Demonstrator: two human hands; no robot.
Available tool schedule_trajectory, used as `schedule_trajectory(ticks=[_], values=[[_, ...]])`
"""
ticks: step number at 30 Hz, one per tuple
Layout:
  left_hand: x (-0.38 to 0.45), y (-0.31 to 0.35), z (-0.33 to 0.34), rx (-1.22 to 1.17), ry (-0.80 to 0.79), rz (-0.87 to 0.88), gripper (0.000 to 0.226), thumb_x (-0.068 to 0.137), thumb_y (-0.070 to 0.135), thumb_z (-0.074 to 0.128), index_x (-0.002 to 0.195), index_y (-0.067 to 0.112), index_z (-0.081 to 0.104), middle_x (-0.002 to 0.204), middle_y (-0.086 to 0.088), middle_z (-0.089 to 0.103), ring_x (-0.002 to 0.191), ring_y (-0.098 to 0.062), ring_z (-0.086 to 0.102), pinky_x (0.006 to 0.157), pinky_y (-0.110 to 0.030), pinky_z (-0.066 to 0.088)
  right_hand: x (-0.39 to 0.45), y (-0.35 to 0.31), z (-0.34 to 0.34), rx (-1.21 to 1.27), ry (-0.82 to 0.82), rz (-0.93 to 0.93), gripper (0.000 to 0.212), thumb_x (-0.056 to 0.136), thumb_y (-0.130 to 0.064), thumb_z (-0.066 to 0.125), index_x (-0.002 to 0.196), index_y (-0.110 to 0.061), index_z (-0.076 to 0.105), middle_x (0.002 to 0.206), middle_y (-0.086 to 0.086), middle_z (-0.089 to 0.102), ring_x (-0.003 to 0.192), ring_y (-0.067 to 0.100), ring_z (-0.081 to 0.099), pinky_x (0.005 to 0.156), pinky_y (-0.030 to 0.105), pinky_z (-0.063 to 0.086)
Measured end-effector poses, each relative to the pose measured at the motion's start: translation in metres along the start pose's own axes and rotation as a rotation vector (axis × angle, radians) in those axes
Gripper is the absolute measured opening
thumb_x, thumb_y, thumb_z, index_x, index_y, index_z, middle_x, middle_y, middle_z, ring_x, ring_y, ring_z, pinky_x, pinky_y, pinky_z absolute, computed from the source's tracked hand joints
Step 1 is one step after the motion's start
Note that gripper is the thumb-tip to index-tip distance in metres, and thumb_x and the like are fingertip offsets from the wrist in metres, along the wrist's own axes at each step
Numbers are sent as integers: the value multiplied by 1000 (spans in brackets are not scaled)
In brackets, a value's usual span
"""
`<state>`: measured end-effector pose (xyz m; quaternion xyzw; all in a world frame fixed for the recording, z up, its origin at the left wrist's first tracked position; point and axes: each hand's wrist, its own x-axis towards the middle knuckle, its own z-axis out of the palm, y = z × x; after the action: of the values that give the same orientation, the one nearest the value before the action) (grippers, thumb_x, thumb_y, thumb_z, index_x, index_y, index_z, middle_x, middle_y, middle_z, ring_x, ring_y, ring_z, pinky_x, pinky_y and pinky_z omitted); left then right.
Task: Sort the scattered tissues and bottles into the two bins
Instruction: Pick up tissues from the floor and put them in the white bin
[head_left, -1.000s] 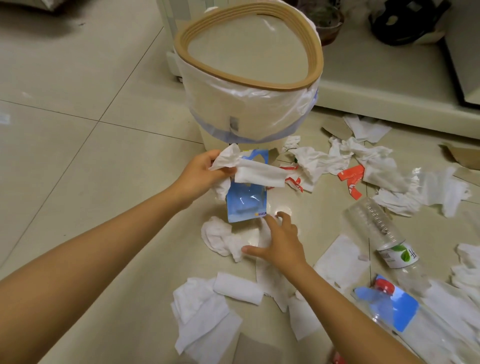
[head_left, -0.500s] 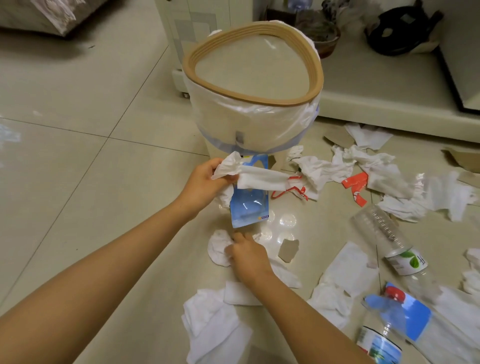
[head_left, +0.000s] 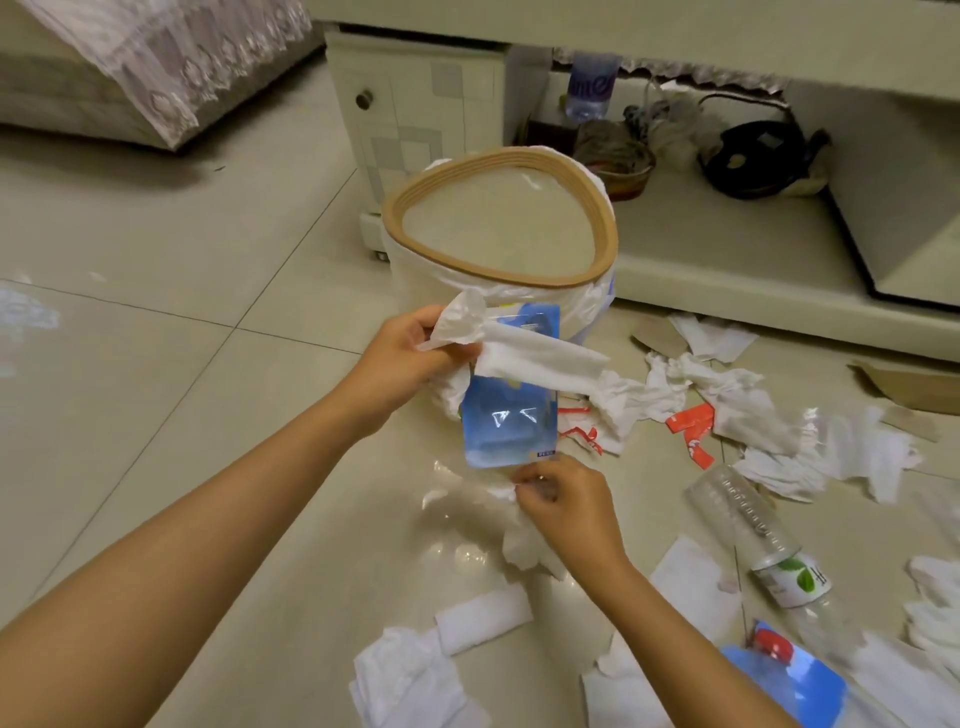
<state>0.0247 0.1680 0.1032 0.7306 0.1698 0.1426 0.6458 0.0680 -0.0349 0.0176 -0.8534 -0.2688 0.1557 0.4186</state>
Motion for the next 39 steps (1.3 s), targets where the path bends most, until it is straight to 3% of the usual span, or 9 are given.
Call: schedule_trajectory(ticks=[3,7,13,21,24,25,28,31,39], values=[[6,28,-2,-17,-72,72,18,82,4,67,89,21,69,76,7,68,72,-8,61,61,-20,49,1,-10,-14,58,92,-26,44,77,0,63,54,-36,51,55,-23,57,58,-4,55,55,8,38],[32,62,1,-22,-5,186,23,85,6,66,88,28,70,80,8,69,75,-7,63,63,-21,51,9,-20,-25,134,144,-28,25,74,-1,68,72,-26,70,71,-18,66,75,1,62,67,8,45],[94,90,6,-46,180,225,18,90,16,66,108,15,64,88,2,67,77,-11,62,66,-23,50,23,-38,-40,238,212,-48,18,75,-4,72,77,-22,72,75,-13,68,78,3,63,68,11,48],[135,74,16,148,316,23,14,89,21,63,99,10,63,82,-5,63,73,-20,59,62,-27,46,33,-45,-54,249,271,-60,19,73,-1,72,74,-20,72,73,-9,69,72,4,63,64,10,47],[137,69,14,230,359,-72,26,88,19,62,113,11,62,88,-5,61,69,-19,56,55,-25,45,36,-47,-58,238,286,-77,20,73,-2,73,74,-22,72,74,-10,68,72,5,63,64,11,47],[138,67,12,268,336,-94,37,86,19,65,121,13,58,96,-5,62,75,-20,59,58,-26,48,38,-49,-59,239,290,-81,20,73,-2,73,74,-22,72,74,-10,68,72,5,64,64,11,47],[141,60,8,500,171,-91,70,82,25,72,143,17,39,137,-5,50,119,-25,51,93,-36,46,41,-56,-64,250,296,-108,18,74,-3,74,76,-22,73,76,-10,69,74,7,65,67,16,51],[136,59,11,521,47,-112,71,91,35,62,150,15,27,153,-6,34,138,-23,35,110,-37,33,46,-68,-72,277,306,-138,17,74,-4,74,78,-20,73,76,-9,69,72,7,65,66,17,51],[119,54,-3,276,154,49,37,100,28,46,134,16,55,129,4,60,120,-7,51,97,-20,35,92,-141,-109,425,343,-228,10,78,-11,74,86,-18,74,80,-8,72,75,5,66,72,21,55]])
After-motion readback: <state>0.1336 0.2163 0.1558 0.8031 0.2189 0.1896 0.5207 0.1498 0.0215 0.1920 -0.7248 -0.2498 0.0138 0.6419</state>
